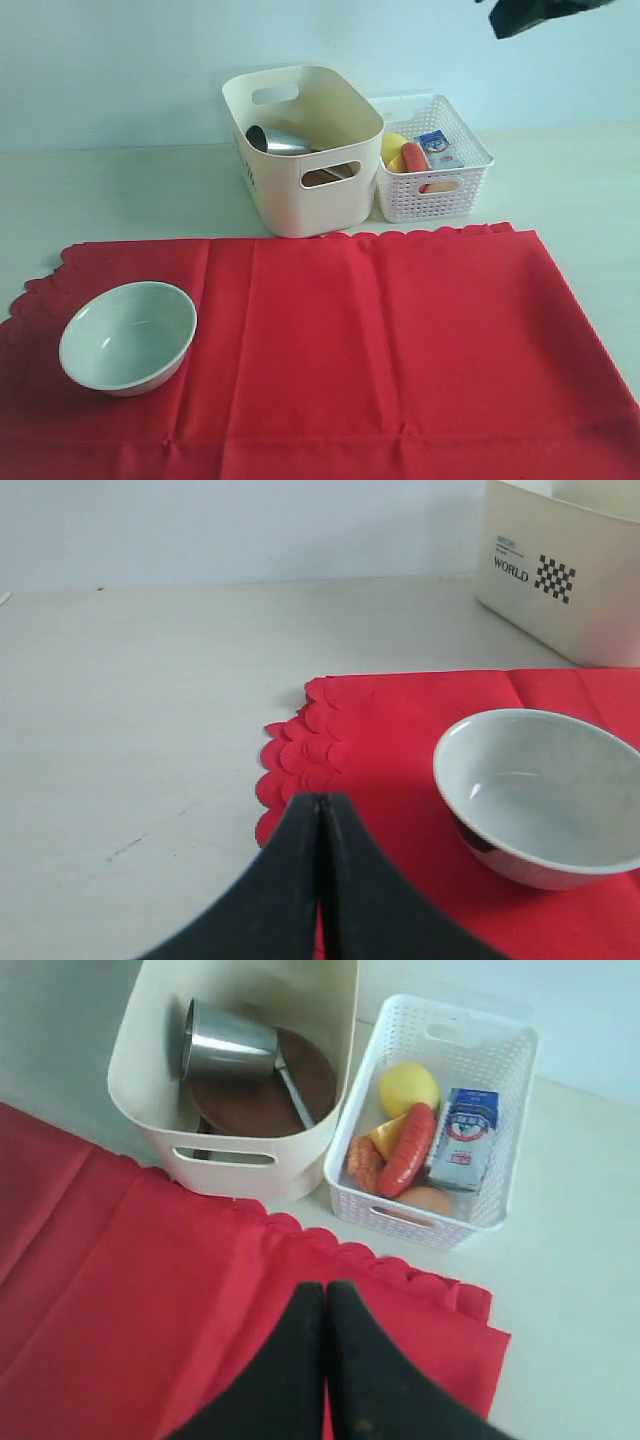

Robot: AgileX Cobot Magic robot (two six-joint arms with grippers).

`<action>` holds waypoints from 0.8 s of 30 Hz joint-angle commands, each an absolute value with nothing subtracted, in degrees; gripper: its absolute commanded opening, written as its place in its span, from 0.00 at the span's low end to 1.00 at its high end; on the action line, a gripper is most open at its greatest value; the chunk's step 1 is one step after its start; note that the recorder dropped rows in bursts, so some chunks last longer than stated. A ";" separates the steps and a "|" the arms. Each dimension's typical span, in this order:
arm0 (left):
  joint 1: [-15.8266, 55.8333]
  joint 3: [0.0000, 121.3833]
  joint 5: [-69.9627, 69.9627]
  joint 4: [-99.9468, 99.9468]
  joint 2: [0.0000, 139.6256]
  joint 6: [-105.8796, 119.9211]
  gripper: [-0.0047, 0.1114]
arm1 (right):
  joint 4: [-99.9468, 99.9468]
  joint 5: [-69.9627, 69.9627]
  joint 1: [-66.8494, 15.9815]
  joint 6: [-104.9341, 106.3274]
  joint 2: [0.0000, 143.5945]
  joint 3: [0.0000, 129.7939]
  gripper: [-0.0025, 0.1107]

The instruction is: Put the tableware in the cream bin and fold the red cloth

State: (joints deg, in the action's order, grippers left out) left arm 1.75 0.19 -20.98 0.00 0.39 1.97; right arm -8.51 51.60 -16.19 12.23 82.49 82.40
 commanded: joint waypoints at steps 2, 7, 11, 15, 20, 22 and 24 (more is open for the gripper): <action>1.75 0.00 -20.53 0.66 0.00 1.95 0.04 | -6.98 44.87 -16.03 12.28 65.80 67.69 0.02; 2.60 0.00 -20.53 0.67 0.00 1.95 0.04 | -6.86 43.46 -16.03 10.53 51.46 58.05 0.02; 4.96 0.00 -20.53 0.67 0.00 2.18 0.04 | -4.33 44.71 -16.03 8.07 40.54 52.28 0.02; 7.69 0.00 -20.53 0.67 0.00 2.29 0.04 | -3.07 44.84 -16.03 7.03 30.35 47.00 0.02; 10.49 0.00 -20.53 0.67 0.00 2.29 0.04 | -3.07 44.03 -16.03 6.93 21.07 40.14 0.02; 11.35 0.00 -20.53 0.67 0.00 2.39 0.04 | -3.07 42.24 -16.03 6.48 18.50 37.53 0.02; 12.09 0.00 -20.68 0.67 0.00 2.69 0.04 | -3.07 40.71 -16.03 5.81 16.73 35.71 0.02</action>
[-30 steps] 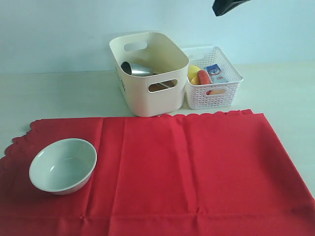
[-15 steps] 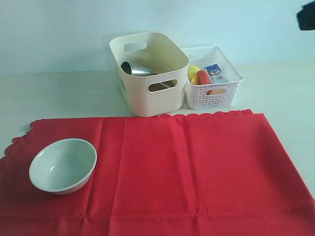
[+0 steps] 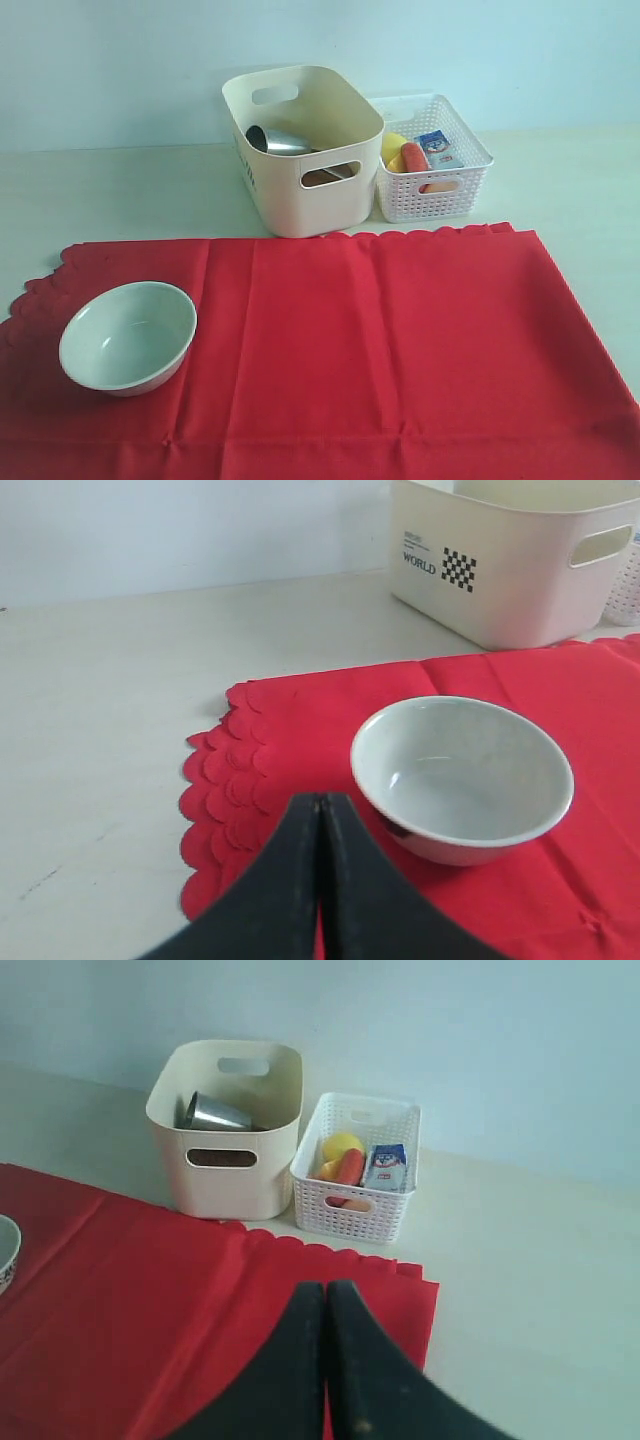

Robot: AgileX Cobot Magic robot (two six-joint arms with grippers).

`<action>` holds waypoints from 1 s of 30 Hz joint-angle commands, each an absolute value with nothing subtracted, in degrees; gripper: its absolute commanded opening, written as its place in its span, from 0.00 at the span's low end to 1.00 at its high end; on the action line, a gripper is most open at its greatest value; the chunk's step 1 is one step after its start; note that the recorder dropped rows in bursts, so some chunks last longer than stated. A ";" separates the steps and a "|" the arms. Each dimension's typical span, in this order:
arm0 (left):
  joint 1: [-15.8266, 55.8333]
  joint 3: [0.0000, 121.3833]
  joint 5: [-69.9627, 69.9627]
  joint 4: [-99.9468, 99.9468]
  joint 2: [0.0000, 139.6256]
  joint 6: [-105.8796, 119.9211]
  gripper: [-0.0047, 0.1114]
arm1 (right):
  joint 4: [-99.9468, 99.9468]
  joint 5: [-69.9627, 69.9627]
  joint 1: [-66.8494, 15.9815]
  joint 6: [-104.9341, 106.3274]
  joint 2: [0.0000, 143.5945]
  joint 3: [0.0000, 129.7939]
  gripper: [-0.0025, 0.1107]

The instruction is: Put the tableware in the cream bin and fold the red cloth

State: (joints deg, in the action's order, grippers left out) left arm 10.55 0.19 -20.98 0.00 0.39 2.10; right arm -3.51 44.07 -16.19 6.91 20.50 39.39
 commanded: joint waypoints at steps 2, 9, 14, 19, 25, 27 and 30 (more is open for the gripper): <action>12.11 0.10 -21.43 0.67 0.00 2.79 0.04 | -3.07 40.47 -16.03 5.81 15.24 34.62 0.02; 12.18 9.26 -25.32 0.67 5.27 2.79 0.04 | -2.44 38.25 -16.03 4.78 12.42 29.33 0.02; 12.18 19.17 -28.84 0.67 15.14 2.79 0.04 | -3.05 36.81 -16.03 3.72 11.95 26.96 0.02; 12.18 29.04 -29.00 0.56 25.81 2.79 0.04 | -6.91 38.17 -16.03 -2.76 11.95 24.65 0.02; 12.18 35.68 -27.51 0.56 33.39 2.79 0.04 | -5.35 33.14 -16.03 0.71 11.95 21.36 0.02; 12.18 35.81 -27.51 0.56 34.00 2.79 0.04 | -5.49 31.31 -16.03 1.90 11.95 20.37 0.02; 12.18 35.69 -27.89 0.56 34.01 2.79 0.04 | -5.59 30.86 -16.03 2.03 11.95 19.34 0.02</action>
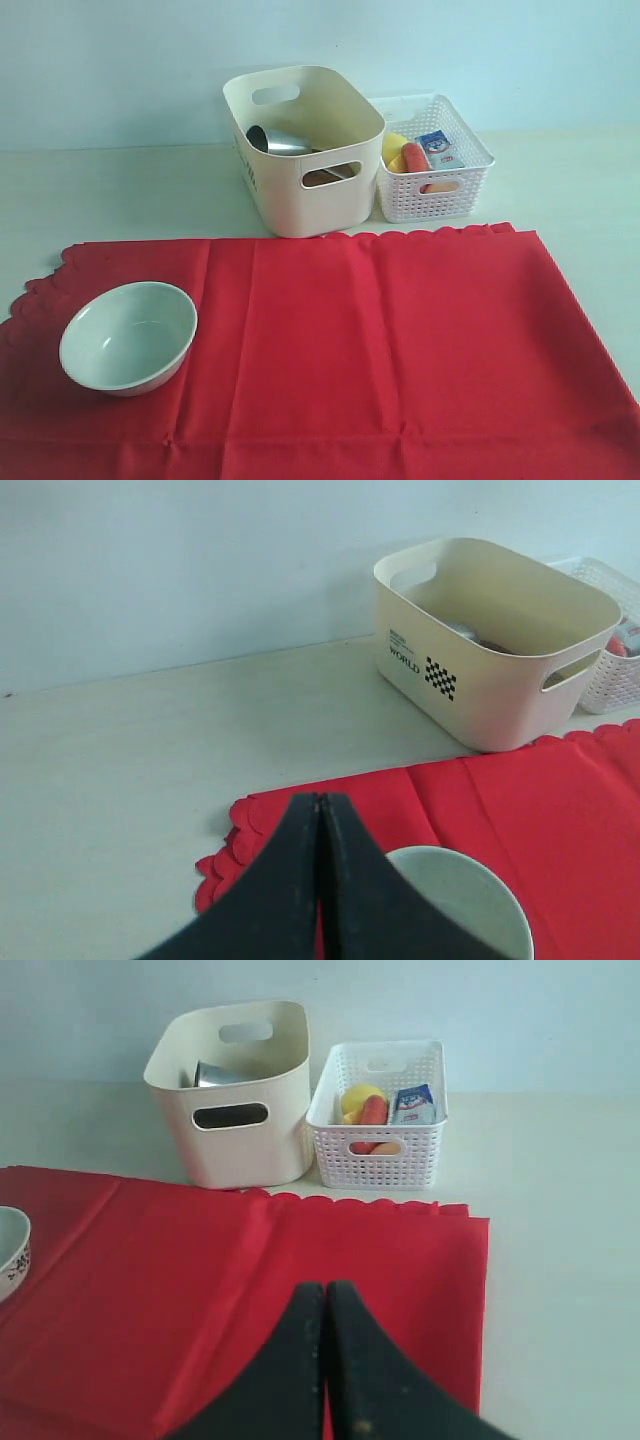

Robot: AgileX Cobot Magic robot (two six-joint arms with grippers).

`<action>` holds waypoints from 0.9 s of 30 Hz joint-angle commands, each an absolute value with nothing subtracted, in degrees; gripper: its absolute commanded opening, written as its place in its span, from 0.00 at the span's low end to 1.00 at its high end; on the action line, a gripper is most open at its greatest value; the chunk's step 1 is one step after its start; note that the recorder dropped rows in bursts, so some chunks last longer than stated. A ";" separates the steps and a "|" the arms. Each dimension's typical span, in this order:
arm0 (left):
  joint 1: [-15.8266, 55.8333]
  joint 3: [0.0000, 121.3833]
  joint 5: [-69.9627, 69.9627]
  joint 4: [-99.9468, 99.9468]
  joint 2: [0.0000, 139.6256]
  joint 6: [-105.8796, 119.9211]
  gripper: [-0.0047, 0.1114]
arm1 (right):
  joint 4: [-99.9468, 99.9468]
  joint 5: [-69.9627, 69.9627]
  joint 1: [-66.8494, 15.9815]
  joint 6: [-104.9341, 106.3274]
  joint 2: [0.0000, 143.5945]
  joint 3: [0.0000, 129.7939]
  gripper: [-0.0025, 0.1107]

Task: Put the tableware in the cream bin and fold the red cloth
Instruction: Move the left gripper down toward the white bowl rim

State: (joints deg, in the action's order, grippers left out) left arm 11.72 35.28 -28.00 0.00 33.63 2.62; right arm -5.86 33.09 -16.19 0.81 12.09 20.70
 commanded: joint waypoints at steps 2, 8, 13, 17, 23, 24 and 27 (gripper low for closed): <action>12.18 35.69 -27.89 0.56 34.01 2.79 0.04 | -7.71 30.86 -16.03 2.34 11.95 18.93 0.02; 12.18 35.69 -27.89 0.56 34.01 2.79 0.04 | -18.37 30.72 -16.03 17.16 11.95 18.52 0.02; 12.18 35.69 -24.18 0.56 34.01 2.79 0.04 | -19.76 29.77 -16.03 20.94 11.95 18.12 0.02; 12.18 35.30 -23.53 0.56 34.11 2.79 0.04 | -19.76 28.24 -16.03 20.94 11.95 17.58 0.02; 12.18 33.30 -23.90 3.03 39.44 2.79 0.04 | -19.76 26.44 -16.03 20.94 11.95 15.78 0.02; 12.18 33.44 -24.30 4.17 41.39 2.79 0.04 | -19.76 26.54 -16.03 20.94 11.95 15.78 0.02; 13.72 35.05 -26.62 5.49 48.11 5.35 0.04 | -21.14 26.66 -16.03 20.84 11.95 15.78 0.02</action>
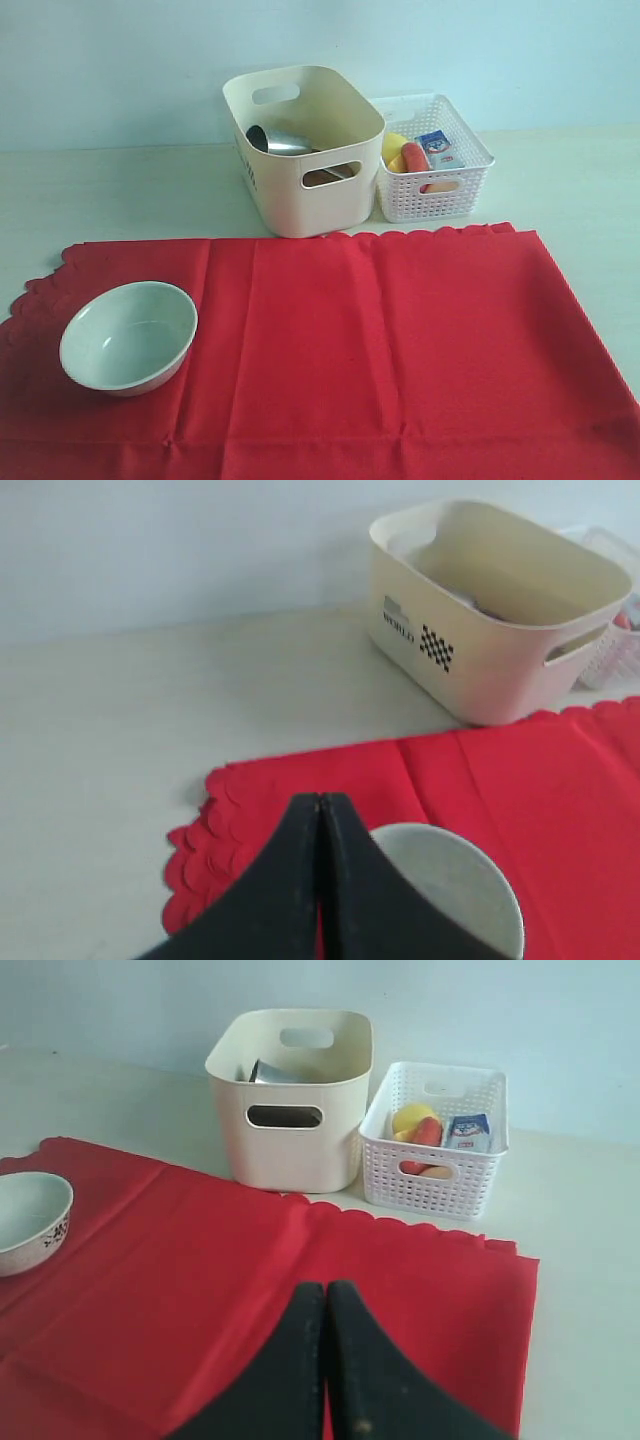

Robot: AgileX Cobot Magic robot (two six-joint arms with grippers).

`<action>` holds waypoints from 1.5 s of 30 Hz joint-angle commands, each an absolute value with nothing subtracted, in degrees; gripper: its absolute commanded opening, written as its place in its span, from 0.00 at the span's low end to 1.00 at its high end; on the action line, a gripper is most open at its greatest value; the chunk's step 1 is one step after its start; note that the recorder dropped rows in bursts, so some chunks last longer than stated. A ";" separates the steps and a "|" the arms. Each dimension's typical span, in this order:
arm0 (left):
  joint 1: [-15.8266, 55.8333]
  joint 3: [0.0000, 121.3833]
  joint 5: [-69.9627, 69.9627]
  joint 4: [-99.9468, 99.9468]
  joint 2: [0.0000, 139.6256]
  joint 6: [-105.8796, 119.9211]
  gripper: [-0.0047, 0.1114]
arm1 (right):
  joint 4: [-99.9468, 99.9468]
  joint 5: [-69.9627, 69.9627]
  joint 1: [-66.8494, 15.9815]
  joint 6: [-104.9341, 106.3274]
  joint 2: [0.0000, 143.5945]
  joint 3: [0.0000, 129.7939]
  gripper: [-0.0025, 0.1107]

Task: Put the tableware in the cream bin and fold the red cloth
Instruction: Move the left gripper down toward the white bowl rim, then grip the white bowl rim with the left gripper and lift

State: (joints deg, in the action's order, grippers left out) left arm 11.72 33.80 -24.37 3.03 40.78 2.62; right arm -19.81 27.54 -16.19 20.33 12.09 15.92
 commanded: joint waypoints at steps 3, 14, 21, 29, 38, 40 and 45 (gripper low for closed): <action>16.79 37.87 -31.26 5.80 55.85 7.86 0.04 | -21.13 26.78 -16.03 20.84 11.95 15.78 0.02; 23.95 48.63 -43.08 7.39 75.14 10.60 0.41 | -21.13 26.78 -16.03 20.84 11.95 15.78 0.02; 29.88 50.81 -44.30 9.02 82.22 13.75 0.56 | -21.13 26.79 -16.03 20.21 11.95 15.78 0.02; 31.97 50.81 -37.09 8.17 92.71 12.93 0.55 | -21.13 26.79 -16.03 18.76 11.95 15.78 0.02; 31.97 50.81 -32.28 1.90 102.09 12.93 0.30 | -21.13 26.79 -16.03 18.76 11.95 15.78 0.02; 31.97 50.81 -32.17 0.49 102.54 12.84 0.09 | -21.13 26.79 -16.03 18.76 11.95 15.78 0.02; 31.97 54.81 -38.41 0.00 100.54 12.84 0.04 | -21.13 26.79 -16.03 18.76 11.95 15.78 0.02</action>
